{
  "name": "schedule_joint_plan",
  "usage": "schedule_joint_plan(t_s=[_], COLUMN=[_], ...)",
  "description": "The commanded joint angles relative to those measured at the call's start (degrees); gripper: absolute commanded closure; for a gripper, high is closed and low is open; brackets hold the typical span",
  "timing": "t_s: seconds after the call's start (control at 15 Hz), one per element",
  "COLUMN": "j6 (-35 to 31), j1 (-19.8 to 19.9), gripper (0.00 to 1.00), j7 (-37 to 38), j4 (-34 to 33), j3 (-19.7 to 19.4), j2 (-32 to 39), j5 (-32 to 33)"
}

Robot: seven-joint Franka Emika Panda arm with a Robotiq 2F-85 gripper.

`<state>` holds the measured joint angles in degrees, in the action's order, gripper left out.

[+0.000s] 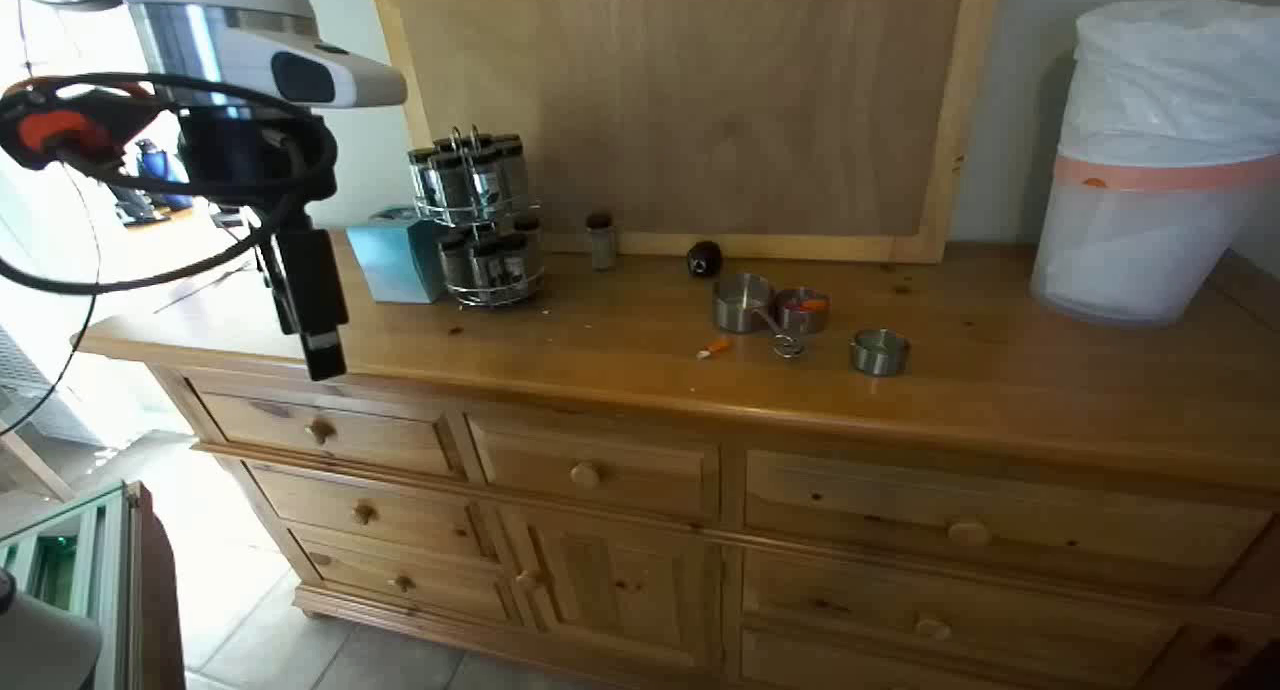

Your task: Open the drawer

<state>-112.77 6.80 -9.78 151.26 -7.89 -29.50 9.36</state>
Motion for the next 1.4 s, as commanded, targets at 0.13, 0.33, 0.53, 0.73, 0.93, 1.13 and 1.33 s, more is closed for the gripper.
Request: schedule_joint_plan(t_s=[0.13, 0.33, 0.53, 0.73, 0.93, 1.13, 1.33], j6=[0.08, 0.08, 0.08, 0.08, 0.08, 0.08, -0.58], j1=[-0.02, -0.02, -0.02, -0.02, -0.02, -0.02, -0.5], gripper=[0.0, 0.0, 0.0, 0.0, 0.0, 0.0, 0.0], j7=[0.01, 0.01, 0.01, 0.01, 0.01, 0.01, 0.37], j4=[-0.06, -0.06, -0.06, -0.06, -0.05, -0.06, -0.72], j3=[0.01, 0.01, 0.01, 0.01, 0.01, 0.01, 0.21], j2=[0.0, 0.0, 0.0, 0.0, 0.0, 0.0, 1.23], j5=[-0.02, -0.02, -0.02, -0.02, -0.02, -0.02, -0.7])
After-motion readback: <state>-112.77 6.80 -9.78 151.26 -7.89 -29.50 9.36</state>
